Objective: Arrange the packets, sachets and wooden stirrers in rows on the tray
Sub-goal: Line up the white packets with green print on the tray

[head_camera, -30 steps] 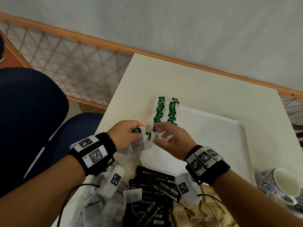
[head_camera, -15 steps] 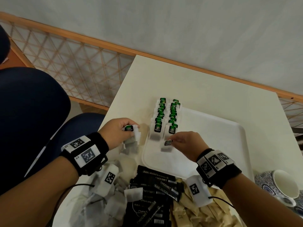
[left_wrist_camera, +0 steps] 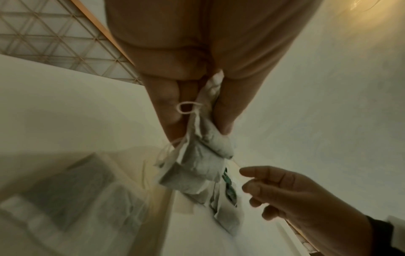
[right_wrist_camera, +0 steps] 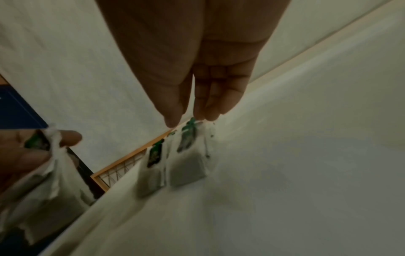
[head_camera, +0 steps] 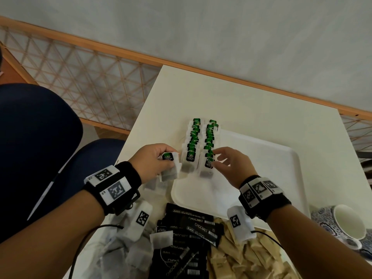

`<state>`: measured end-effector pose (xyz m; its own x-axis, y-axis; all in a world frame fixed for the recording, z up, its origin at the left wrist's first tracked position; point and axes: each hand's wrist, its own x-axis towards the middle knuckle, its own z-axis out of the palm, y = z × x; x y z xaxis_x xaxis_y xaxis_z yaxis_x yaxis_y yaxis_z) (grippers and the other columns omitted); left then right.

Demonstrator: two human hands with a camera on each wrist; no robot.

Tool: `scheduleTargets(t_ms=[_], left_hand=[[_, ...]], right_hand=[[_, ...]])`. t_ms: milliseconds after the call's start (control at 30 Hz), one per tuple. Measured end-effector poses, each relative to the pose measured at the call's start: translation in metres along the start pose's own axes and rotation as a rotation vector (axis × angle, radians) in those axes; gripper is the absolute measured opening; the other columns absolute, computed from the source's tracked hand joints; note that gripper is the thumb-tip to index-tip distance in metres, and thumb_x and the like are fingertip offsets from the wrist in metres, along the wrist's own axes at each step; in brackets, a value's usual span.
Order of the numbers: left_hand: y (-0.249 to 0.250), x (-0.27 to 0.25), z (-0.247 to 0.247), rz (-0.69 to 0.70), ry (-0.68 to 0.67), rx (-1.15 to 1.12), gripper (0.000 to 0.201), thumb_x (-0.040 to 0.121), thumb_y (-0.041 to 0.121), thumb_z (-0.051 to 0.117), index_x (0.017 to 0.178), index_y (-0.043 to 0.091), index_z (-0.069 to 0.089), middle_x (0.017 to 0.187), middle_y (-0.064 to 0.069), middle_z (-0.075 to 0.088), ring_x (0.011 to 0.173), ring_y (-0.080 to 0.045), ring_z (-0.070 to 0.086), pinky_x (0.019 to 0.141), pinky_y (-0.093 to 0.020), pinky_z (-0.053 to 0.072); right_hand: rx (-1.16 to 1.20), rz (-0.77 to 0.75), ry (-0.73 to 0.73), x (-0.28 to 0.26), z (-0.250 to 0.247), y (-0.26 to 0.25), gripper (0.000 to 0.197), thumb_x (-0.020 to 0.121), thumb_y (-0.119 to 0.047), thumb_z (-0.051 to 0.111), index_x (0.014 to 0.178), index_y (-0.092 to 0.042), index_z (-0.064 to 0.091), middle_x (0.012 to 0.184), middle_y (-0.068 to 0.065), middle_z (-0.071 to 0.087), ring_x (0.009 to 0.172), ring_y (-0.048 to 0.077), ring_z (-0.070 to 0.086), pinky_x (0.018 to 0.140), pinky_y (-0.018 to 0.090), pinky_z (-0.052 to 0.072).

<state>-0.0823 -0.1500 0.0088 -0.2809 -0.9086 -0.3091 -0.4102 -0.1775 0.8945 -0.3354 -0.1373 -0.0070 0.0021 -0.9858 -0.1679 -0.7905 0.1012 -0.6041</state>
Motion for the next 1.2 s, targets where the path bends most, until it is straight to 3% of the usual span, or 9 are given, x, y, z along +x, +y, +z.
scheduleTargets(t_ms=[100, 200, 333, 433, 533, 667, 800, 933, 1200], left_hand=[[0.003, -0.002, 0.004, -0.003, -0.005, -0.006, 0.026, 0.081, 0.003, 0.070, 0.092, 0.027, 0.066, 0.086, 0.007, 0.068, 0.074, -0.006, 0.059, 0.067, -0.013, 0.049], [0.006, -0.003, 0.009, -0.030, -0.042, -0.003, 0.031, 0.075, 0.008, 0.077, 0.091, 0.032, 0.066, 0.080, 0.002, 0.070, 0.065, -0.006, 0.061, 0.065, -0.021, 0.049], [0.007, -0.005, 0.012, -0.024, -0.083, -0.006, 0.034, 0.070, 0.011, 0.081, 0.093, 0.030, 0.066, 0.079, -0.010, 0.070, 0.068, -0.014, 0.061, 0.073, -0.034, 0.051], [0.007, -0.007, 0.010, -0.043, -0.063, -0.021, 0.036, 0.068, 0.010, 0.083, 0.093, 0.028, 0.066, 0.069, -0.002, 0.060, 0.062, -0.010, 0.053, 0.069, -0.026, 0.045], [0.000, -0.011, 0.002, -0.079, -0.071, -0.081, 0.039, 0.067, 0.005, 0.083, 0.097, 0.024, 0.068, 0.065, 0.006, 0.055, 0.060, -0.009, 0.051, 0.064, -0.021, 0.044], [-0.012, -0.014, -0.012, -0.086, -0.038, -0.013, 0.035, 0.072, 0.002, 0.079, 0.095, 0.026, 0.069, 0.065, 0.006, 0.055, 0.061, -0.010, 0.052, 0.067, -0.024, 0.044], [-0.014, -0.012, -0.027, -0.053, 0.077, 0.026, 0.029, 0.077, 0.003, 0.074, 0.096, 0.025, 0.070, 0.066, 0.011, 0.057, 0.058, 0.000, 0.051, 0.060, -0.012, 0.041], [-0.011, -0.006, -0.040, -0.028, 0.128, -0.025, 0.027, 0.078, 0.003, 0.074, 0.095, 0.023, 0.070, 0.070, 0.007, 0.058, 0.066, -0.006, 0.051, 0.066, -0.019, 0.043], [-0.011, -0.003, -0.034, -0.051, 0.107, -0.053, 0.028, 0.074, 0.008, 0.079, 0.096, 0.021, 0.069, 0.063, 0.006, 0.055, 0.058, -0.005, 0.050, 0.063, -0.019, 0.043]], right_hand=[[0.102, -0.074, 0.024, -0.005, -0.004, -0.022, 0.018, 0.087, -0.036, 0.064, 0.105, -0.032, 0.064, 0.090, -0.014, 0.063, 0.077, -0.002, 0.059, 0.066, 0.009, 0.040], [0.222, -0.120, -0.130, -0.011, -0.002, -0.052, 0.018, 0.086, -0.041, 0.065, 0.102, -0.035, 0.065, 0.087, -0.015, 0.065, 0.077, -0.007, 0.059, 0.064, 0.005, 0.041], [0.230, -0.174, -0.225, -0.010, 0.008, -0.074, 0.016, 0.082, -0.030, 0.072, 0.098, -0.029, 0.071, 0.079, -0.016, 0.067, 0.069, -0.009, 0.057, 0.066, 0.007, 0.043], [0.240, -0.157, -0.261, -0.007, 0.010, -0.076, 0.010, 0.082, -0.020, 0.072, 0.092, -0.022, 0.075, 0.073, -0.014, 0.069, 0.068, -0.005, 0.060, 0.069, 0.015, 0.049], [0.227, -0.138, -0.236, -0.005, 0.005, -0.070, 0.010, 0.082, -0.021, 0.072, 0.092, -0.020, 0.076, 0.064, -0.022, 0.065, 0.065, -0.009, 0.059, 0.062, 0.006, 0.041], [0.155, -0.115, -0.245, -0.005, 0.005, -0.059, 0.010, 0.085, -0.022, 0.068, 0.092, -0.025, 0.075, 0.078, -0.016, 0.070, 0.074, -0.007, 0.061, 0.070, 0.008, 0.046], [0.033, -0.114, -0.311, -0.001, 0.011, -0.054, 0.014, 0.087, -0.020, 0.064, 0.096, -0.024, 0.074, 0.076, -0.019, 0.065, 0.066, -0.014, 0.056, 0.066, 0.000, 0.039], [-0.018, -0.109, -0.312, 0.007, 0.014, -0.055, 0.015, 0.087, -0.019, 0.063, 0.095, -0.024, 0.074, 0.072, -0.026, 0.059, 0.066, -0.012, 0.053, 0.061, 0.001, 0.038], [-0.093, -0.061, -0.268, 0.030, 0.018, -0.052, 0.018, 0.087, -0.021, 0.063, 0.102, -0.022, 0.072, 0.086, -0.013, 0.064, 0.074, -0.004, 0.052, 0.062, 0.001, 0.033]])
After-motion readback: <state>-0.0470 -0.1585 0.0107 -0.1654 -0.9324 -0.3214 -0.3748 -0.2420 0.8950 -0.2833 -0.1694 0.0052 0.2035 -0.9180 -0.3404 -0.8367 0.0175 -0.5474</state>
